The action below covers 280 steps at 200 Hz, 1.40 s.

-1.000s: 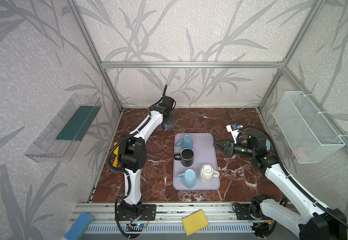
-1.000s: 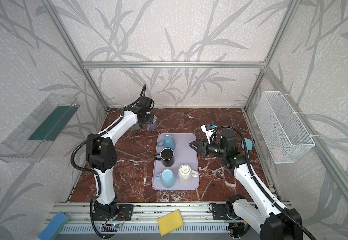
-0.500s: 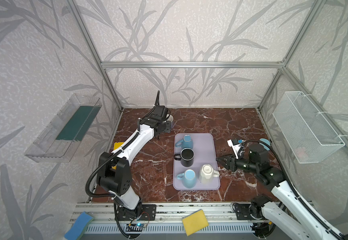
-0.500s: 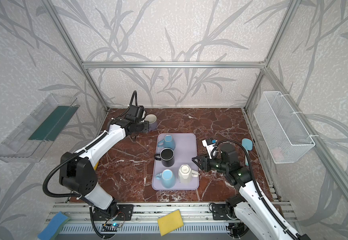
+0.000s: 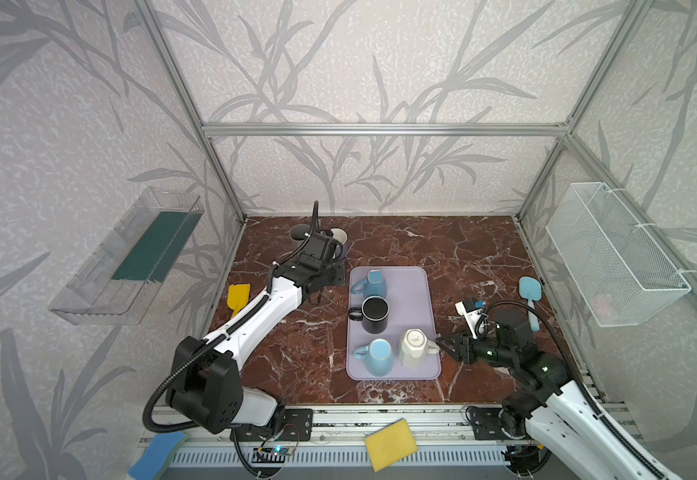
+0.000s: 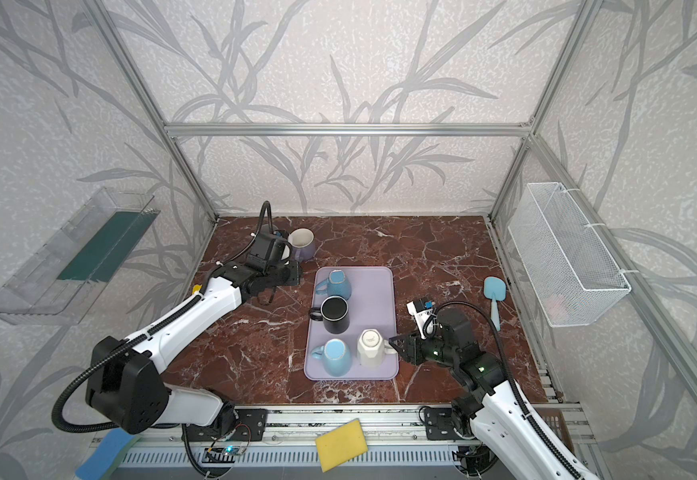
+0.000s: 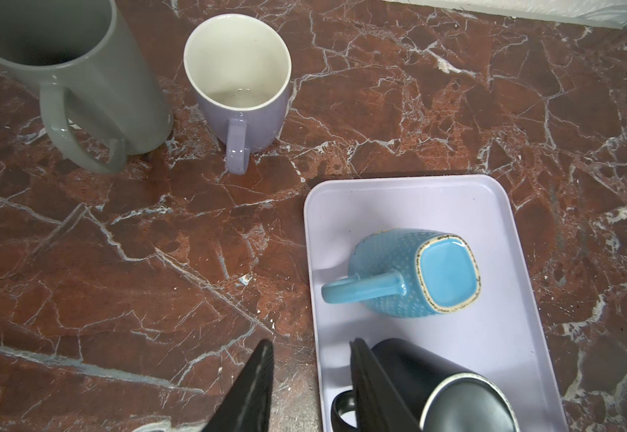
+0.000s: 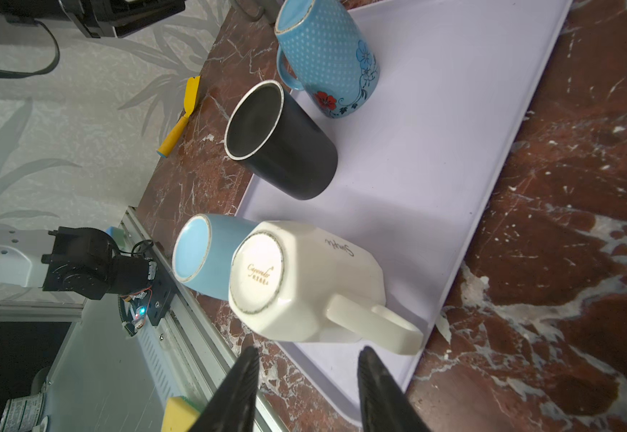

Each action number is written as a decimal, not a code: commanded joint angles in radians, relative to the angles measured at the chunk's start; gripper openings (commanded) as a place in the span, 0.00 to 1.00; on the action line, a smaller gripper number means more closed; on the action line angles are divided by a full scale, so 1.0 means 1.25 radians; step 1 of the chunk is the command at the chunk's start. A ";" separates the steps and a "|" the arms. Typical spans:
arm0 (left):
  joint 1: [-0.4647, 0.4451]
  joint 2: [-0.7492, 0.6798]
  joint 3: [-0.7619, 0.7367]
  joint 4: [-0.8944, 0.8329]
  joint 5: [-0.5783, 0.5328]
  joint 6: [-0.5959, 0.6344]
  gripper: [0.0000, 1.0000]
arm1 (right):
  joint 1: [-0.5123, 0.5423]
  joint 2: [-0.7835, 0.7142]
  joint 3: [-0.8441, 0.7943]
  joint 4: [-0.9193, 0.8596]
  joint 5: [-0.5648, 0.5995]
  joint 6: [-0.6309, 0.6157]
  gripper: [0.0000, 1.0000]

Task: Turn the mug right side up
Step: 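Release the lavender mug with the left gripper while the right gripper approaches the white mug, then lower the right gripper over the upside-down white octagonal mug's base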

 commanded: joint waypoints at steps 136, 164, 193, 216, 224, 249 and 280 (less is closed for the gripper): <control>-0.014 -0.088 -0.051 0.002 -0.003 -0.028 0.38 | 0.066 0.019 -0.060 0.060 0.090 -0.007 0.61; -0.014 -0.100 -0.057 -0.002 -0.002 -0.031 0.38 | 0.065 0.039 -0.070 0.122 0.055 -0.015 0.72; -0.014 -0.107 -0.060 -0.005 -0.005 -0.031 0.38 | 0.069 0.044 -0.080 0.138 0.054 -0.035 0.76; -0.014 -0.111 -0.061 -0.005 -0.004 -0.031 0.38 | 0.081 0.038 -0.079 0.141 0.078 -0.045 0.78; -0.014 -0.113 -0.062 -0.004 -0.003 -0.031 0.38 | 0.089 0.040 -0.080 0.147 0.080 -0.047 0.79; -0.014 -0.116 -0.063 -0.007 -0.005 -0.030 0.38 | 0.134 0.057 -0.075 0.155 0.106 -0.061 0.81; -0.014 -0.123 -0.067 -0.007 -0.007 -0.028 0.38 | 0.184 0.084 -0.061 0.142 0.182 -0.084 0.81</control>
